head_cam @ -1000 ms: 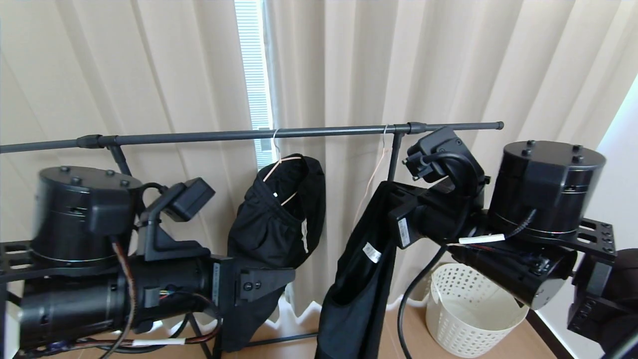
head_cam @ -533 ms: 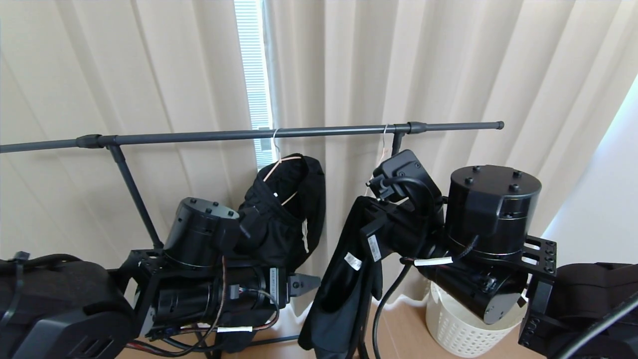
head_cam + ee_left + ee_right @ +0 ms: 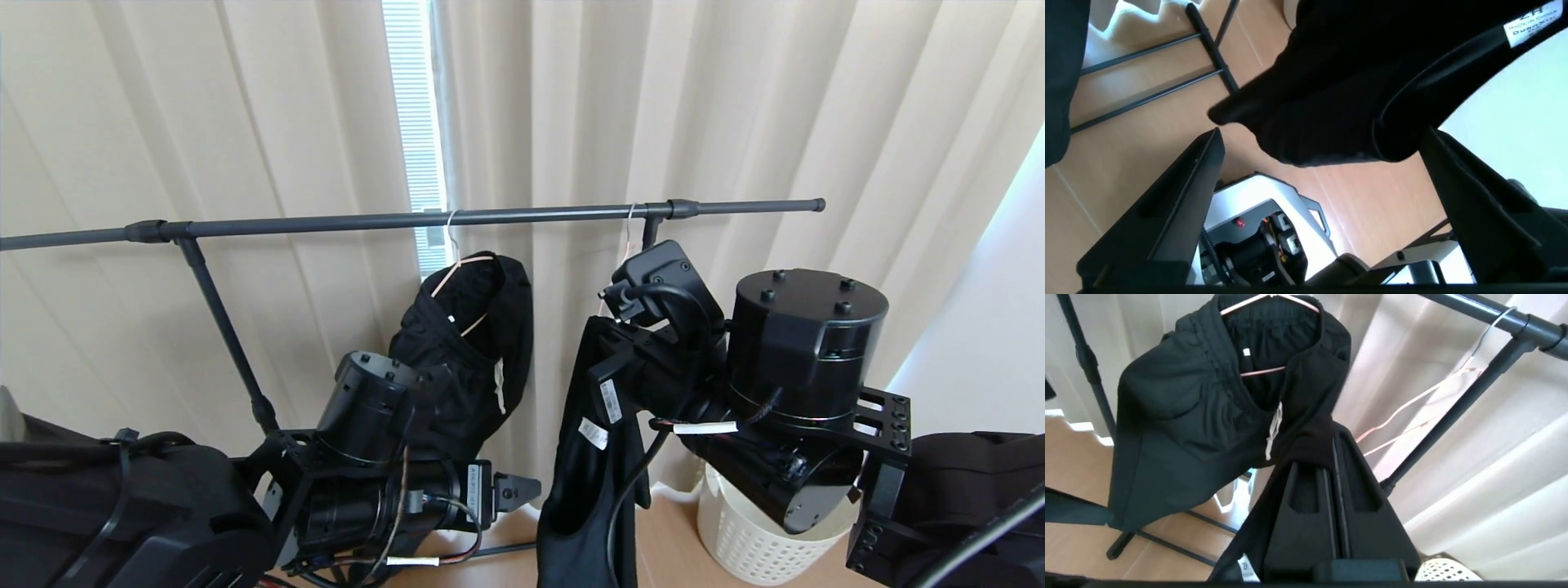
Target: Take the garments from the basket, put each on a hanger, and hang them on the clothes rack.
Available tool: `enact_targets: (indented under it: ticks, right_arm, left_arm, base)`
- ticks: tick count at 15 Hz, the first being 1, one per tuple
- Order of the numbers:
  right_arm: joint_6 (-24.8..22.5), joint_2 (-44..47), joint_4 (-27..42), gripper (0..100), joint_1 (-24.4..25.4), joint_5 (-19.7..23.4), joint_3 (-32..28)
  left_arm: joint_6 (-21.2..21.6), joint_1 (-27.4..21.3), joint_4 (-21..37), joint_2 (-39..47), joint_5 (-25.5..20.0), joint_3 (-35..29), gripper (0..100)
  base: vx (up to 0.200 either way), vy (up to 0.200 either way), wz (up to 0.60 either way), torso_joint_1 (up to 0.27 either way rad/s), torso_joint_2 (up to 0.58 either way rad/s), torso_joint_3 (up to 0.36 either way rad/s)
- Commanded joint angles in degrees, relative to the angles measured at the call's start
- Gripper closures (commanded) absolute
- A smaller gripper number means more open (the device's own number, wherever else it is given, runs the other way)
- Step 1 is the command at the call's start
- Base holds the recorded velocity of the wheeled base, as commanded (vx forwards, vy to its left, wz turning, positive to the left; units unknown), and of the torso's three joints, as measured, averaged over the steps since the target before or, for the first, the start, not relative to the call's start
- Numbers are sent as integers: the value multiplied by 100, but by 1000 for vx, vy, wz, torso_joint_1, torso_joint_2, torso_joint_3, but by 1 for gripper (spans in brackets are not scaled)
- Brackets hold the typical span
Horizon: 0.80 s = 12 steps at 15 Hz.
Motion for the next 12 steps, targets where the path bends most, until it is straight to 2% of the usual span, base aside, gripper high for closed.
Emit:
enact_targets:
  ticks: [1,6,9,12]
  right_arm:
    - [-8,-26,-25,100,25,-17,12]
    - [-8,-202,-121,100,183,-69,21]
    - [-8,-307,-121,100,403,-69,109]
    - [-8,-342,-121,100,420,-69,127]
  left_arm:
    - [-2,-84,-21,36,36,19,0]
    - [15,-172,-135,379,159,28,0]
    - [-2,-172,-662,801,721,37,0]
    - [-82,-172,-803,809,774,54,0]
  base:
    - [0,0,0,0,0,0]
    - [0,0,0,0,0,0]
    - [0,0,0,0,0,0]
    - [0,0,0,0,0,0]
